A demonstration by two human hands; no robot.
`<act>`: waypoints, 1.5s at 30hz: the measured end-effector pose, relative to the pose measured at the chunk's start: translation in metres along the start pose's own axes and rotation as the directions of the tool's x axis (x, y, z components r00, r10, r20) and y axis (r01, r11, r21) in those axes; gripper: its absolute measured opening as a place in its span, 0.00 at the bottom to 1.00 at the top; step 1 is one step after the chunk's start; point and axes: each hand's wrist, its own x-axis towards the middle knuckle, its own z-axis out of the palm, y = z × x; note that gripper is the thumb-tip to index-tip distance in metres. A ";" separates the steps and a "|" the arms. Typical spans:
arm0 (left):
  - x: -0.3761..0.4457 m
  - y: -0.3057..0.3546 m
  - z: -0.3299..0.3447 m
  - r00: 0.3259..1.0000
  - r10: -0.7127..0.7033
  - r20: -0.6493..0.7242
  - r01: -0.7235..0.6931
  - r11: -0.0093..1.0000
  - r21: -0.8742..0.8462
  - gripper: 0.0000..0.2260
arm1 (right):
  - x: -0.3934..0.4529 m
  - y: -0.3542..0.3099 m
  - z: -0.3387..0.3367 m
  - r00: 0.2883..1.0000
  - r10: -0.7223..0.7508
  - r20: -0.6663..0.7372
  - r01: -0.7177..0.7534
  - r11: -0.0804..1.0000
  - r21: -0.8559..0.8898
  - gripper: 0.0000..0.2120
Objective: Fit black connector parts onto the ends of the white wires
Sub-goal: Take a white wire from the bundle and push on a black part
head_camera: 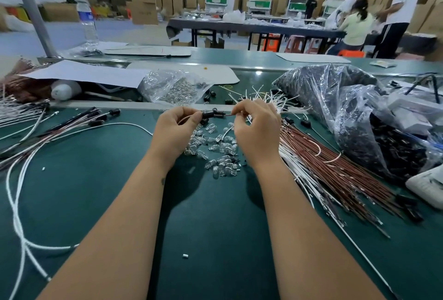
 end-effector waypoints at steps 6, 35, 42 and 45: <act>-0.001 0.000 -0.001 1.000 0.008 0.013 -0.007 1.000 -0.010 0.06 | 0.000 0.001 0.000 1.000 -0.003 0.005 0.003 1.000 -0.021 0.08; -0.003 0.004 0.000 0.998 -0.055 0.028 0.053 0.997 0.048 0.08 | -0.002 -0.003 0.008 0.994 -0.084 0.072 0.086 0.996 -0.031 0.08; -0.006 0.011 0.002 0.998 -0.062 0.028 0.061 0.997 0.049 0.06 | -0.003 -0.006 0.012 0.988 -0.104 0.115 0.097 0.993 0.063 0.12; -0.008 0.015 0.005 0.997 -0.066 0.028 0.065 0.997 0.040 0.05 | -0.005 -0.008 0.012 0.974 -0.110 0.198 0.093 0.991 0.092 0.14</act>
